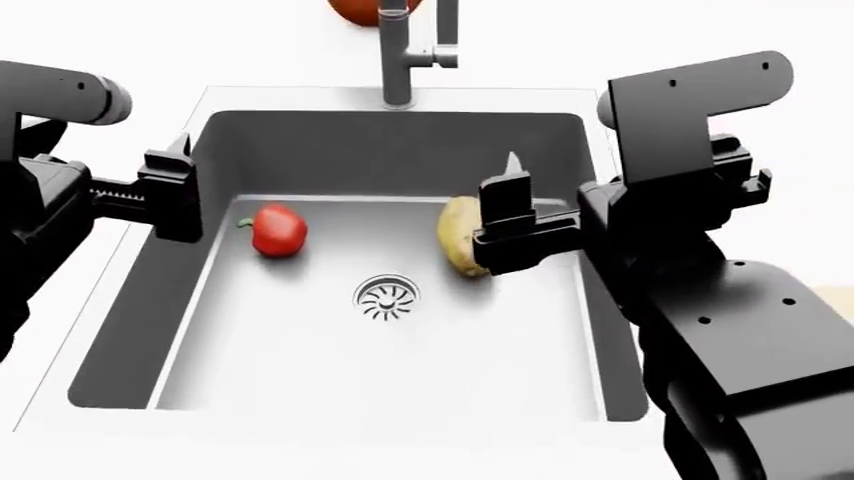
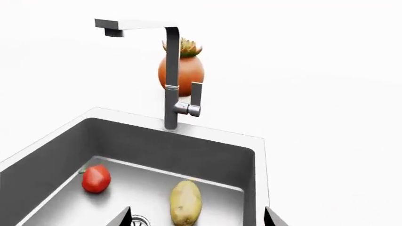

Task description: Pick the vegetables from the sink and place them on the cutting board.

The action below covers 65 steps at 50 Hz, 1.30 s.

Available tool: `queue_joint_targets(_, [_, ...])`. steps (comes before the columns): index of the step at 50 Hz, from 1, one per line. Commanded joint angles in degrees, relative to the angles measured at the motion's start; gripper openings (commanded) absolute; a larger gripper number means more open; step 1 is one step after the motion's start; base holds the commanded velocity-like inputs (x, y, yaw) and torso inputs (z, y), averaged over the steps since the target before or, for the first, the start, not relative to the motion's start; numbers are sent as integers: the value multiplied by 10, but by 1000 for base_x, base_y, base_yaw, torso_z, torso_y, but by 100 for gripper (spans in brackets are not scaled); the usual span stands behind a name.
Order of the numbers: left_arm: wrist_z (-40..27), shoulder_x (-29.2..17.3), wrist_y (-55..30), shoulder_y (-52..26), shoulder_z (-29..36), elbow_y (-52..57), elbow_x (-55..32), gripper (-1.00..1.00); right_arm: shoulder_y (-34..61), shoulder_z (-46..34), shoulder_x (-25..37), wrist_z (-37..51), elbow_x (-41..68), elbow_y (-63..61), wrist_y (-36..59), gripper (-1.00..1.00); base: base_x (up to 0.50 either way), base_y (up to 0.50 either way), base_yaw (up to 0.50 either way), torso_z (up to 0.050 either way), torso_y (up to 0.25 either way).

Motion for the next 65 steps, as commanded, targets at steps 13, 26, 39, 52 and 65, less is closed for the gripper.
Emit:
queue_joint_targets(13, [5, -14, 12, -2, 5, -21, 5, 100, -6, -11, 2, -6, 7, 6, 2, 100, 500, 0, 0, 0, 1])
queue_joint_targets(26, [6, -17, 18, 6, 8, -24, 4, 100, 0, -33, 3, -10, 9, 9, 19, 100, 429, 0, 0, 0, 2])
queue_joint_targets(39, [10, -19, 34, 11, 12, -46, 8, 100, 1, -43, -7, -24, 12, 33, 3, 100, 384, 0, 0, 0, 1])
queue_joint_targets(52, [8, -20, 26, 15, 13, -36, 3, 100, -20, -87, -28, -13, 39, 29, 105, 100, 0, 0, 0, 0, 0])
queue_joint_targets(65, [12, -21, 35, 25, 18, -40, 2, 100, -2, -141, -66, -36, 10, 186, 71, 100, 0, 0, 0, 0, 0])
